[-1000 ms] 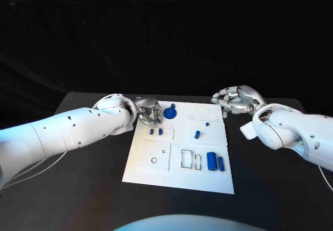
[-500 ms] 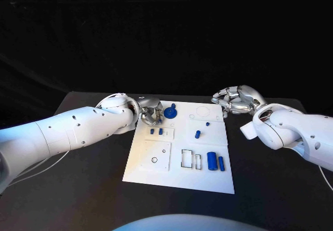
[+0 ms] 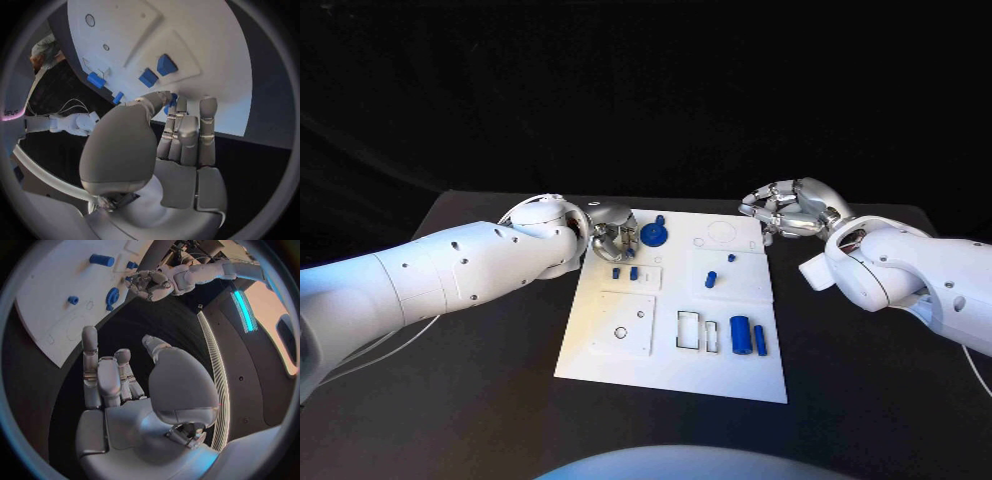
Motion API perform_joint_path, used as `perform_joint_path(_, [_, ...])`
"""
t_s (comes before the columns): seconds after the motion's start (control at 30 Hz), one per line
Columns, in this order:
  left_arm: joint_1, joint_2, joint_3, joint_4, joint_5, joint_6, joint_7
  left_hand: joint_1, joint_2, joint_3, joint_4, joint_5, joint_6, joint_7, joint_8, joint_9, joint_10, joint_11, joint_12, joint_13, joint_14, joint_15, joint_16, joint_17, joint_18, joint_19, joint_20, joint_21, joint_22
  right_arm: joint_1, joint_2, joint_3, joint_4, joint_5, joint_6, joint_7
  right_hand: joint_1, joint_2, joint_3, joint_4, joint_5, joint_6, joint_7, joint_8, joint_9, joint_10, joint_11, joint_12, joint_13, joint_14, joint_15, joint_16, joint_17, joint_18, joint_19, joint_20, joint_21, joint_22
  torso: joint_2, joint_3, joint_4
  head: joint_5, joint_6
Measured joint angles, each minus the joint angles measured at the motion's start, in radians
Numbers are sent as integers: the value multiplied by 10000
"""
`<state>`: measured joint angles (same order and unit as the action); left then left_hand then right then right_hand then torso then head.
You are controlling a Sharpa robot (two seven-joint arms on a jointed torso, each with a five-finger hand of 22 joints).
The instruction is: Assemble the parts on the task board
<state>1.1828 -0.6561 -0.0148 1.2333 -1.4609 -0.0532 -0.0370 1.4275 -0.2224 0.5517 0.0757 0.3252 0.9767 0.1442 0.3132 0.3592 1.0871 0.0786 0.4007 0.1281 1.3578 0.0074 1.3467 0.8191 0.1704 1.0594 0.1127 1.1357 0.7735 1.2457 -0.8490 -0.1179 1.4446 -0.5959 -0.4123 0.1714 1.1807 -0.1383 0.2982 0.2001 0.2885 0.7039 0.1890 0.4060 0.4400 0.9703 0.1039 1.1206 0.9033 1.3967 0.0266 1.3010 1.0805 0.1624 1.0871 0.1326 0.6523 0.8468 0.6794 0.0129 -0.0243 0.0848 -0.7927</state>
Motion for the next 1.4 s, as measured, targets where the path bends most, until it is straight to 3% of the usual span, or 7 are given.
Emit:
perform_joint_path(0.53, [-5,22,-2,-13,43,10,24,0,0,-28,-28,0,-2,1,0,18,37,-35,-38,16,0,0,0,47,-1,0,0,0,-50,-30,21,0,-28,-2,3,2,0,0,0,0,0,0,0,0,-2,0,0,0,1,0,0,0,0,0,0,0,0,0,-8,-2,7,12,-3])
perform_joint_path(0.9, [-5,30,0,-65,109,164,-15,-119,-40,-97,-14,0,-223,111,-331,-65,-41,40,-271,15,-110,37,-92,-176,0,-268,-20,-272,-486,-35,16,0,-30,-3,3,2,0,0,-30,30,0,0,0,0,-3,0,0,0,-37,0,0,0,-1,0,0,0,0,-9,-10,5,-1,28,5])
perform_joint_path(1.3, [-2,29,4,-93,111,303,-121,-119,-40,-96,-14,0,-311,158,-406,-93,-77,75,-328,18,-144,72,-128,-245,-1,-340,-18,-330,-589,-37,7,0,-28,-4,3,2,0,0,-29,29,0,0,0,-1,-5,0,0,0,-37,0,0,0,-1,0,0,0,0,-9,-9,3,-3,21,-5])
perform_joint_path(1.4, [-3,29,2,-97,111,326,-134,-119,-40,-96,-14,0,-684,175,-702,-205,-77,75,-409,54,-164,92,-128,-237,-2,-377,18,-386,-590,-38,7,0,-28,-4,3,3,0,0,-29,29,0,0,0,-1,-3,0,0,0,-36,0,0,0,-1,0,0,0,0,-9,-8,-2,-1,17,-8])
